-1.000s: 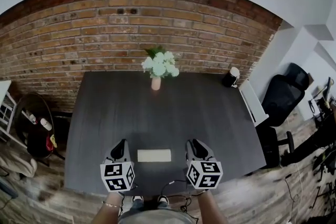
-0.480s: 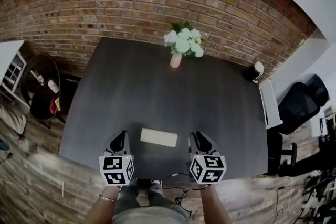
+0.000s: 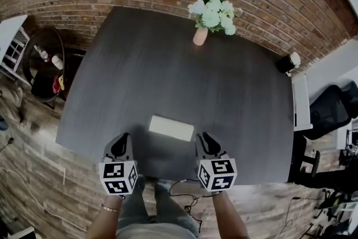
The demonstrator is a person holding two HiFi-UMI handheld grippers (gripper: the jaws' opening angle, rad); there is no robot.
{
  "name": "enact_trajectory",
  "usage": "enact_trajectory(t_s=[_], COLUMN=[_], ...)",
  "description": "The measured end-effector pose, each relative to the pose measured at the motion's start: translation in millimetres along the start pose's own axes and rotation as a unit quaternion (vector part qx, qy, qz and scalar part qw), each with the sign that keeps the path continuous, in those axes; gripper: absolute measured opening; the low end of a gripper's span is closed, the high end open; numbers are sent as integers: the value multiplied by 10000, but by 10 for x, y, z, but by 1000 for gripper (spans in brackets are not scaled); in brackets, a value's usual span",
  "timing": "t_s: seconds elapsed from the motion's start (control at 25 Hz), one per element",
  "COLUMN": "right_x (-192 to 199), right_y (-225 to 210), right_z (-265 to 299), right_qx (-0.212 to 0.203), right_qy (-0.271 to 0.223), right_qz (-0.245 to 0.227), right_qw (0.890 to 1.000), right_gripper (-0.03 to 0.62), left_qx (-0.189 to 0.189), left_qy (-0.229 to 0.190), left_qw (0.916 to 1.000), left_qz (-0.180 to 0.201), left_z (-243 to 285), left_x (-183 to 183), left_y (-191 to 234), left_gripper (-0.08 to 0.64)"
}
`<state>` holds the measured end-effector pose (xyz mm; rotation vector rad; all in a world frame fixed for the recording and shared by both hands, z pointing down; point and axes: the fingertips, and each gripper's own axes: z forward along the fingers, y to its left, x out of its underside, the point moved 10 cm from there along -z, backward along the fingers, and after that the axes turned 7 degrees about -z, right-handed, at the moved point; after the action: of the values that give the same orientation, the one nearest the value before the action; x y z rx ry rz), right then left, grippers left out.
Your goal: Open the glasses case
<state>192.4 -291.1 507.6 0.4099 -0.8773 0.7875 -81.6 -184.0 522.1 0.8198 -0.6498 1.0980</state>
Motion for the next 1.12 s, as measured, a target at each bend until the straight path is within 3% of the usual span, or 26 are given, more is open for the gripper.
enact_trajectory(t_s=[0.44,0.72,0.92,1.12], right_x=[313,445,498,553], right_y=[104,209,279,322], right_z=[306,399,419,444], right_qx=[-392,-422,-435,-314], right_qy=[405,505,671,743], right_qz=[-583,-1343,-2050,-2870], right_qw=[9967,9888,9755,9545], right_gripper=[87,89,89,91], left_qx=[-474,-625,-658,-618], left_qy=[127,147,170,193], left_qw=[9986,9978,9976,9979], left_qz=[-215,-179,-109,-52], left_z=[27,-19,-17,22], left_x=[320,448,477,484], left_y=[218,291,285,240], left_gripper=[-5,-5,-5,-5])
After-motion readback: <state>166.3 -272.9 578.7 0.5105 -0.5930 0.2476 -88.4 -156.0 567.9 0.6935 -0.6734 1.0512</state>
